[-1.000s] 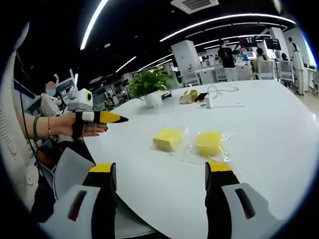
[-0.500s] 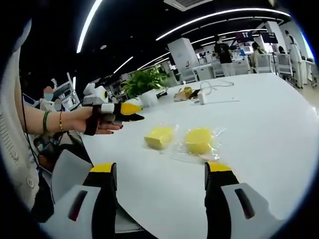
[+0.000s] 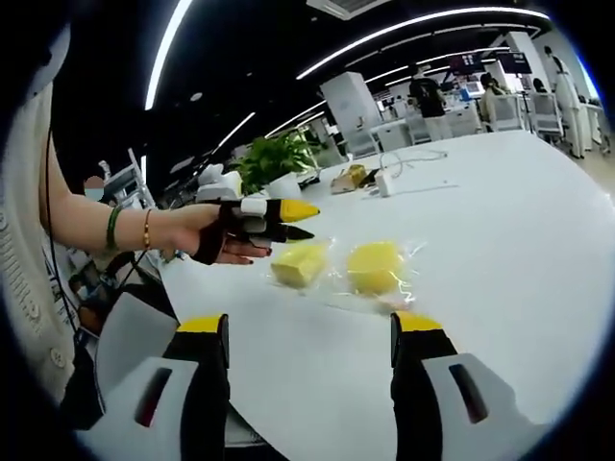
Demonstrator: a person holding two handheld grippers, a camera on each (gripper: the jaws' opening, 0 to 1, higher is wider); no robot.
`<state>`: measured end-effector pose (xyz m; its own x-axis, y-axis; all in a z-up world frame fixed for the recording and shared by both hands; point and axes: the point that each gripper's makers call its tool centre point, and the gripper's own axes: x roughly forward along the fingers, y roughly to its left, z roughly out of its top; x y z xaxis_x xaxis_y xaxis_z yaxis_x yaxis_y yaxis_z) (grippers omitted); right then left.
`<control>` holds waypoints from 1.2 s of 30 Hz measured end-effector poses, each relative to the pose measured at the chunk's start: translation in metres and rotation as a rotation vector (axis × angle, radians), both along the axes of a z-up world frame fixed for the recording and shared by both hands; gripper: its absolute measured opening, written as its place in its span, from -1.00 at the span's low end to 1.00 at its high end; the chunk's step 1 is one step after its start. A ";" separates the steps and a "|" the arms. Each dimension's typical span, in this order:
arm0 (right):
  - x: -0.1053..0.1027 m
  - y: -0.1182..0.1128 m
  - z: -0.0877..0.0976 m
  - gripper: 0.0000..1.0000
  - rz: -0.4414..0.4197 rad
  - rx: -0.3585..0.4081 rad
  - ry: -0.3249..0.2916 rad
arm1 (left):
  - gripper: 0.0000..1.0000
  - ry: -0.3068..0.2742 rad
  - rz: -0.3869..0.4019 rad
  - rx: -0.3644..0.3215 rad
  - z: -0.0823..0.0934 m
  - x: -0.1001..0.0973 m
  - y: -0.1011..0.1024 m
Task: Compare the silicone blocks by pressing each to a similar depth, holding the contact briefly, and releasing to observe deformation and rebound differences across the visible hardness samples.
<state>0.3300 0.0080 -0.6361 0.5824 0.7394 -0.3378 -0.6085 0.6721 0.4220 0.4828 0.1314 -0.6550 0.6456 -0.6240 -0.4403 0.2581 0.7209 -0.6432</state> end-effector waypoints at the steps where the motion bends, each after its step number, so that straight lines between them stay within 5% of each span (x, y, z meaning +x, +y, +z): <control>1: 0.000 -0.002 -0.003 0.25 -0.001 -0.003 0.005 | 0.03 0.003 0.007 0.002 -0.003 0.005 -0.001; 4: 0.002 -0.007 -0.009 0.26 -0.012 0.003 0.024 | 0.03 0.067 0.039 0.023 -0.016 0.012 -0.001; 13: 0.004 -0.017 -0.025 0.24 -0.034 0.013 0.058 | 0.04 0.133 0.021 0.092 -0.040 0.033 -0.018; 25: 0.006 -0.030 -0.030 0.22 -0.058 0.018 0.076 | 0.02 0.232 0.029 0.085 -0.068 0.056 -0.038; 36: 0.007 -0.037 -0.032 0.20 -0.089 0.027 0.083 | -0.60 0.311 0.080 -0.010 -0.074 0.056 -0.028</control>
<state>0.3369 -0.0295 -0.6684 0.6174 0.6951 -0.3683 -0.5091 0.7100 0.4865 0.5385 0.1036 -0.7288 0.5283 -0.5817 -0.6184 -0.0095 0.7243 -0.6894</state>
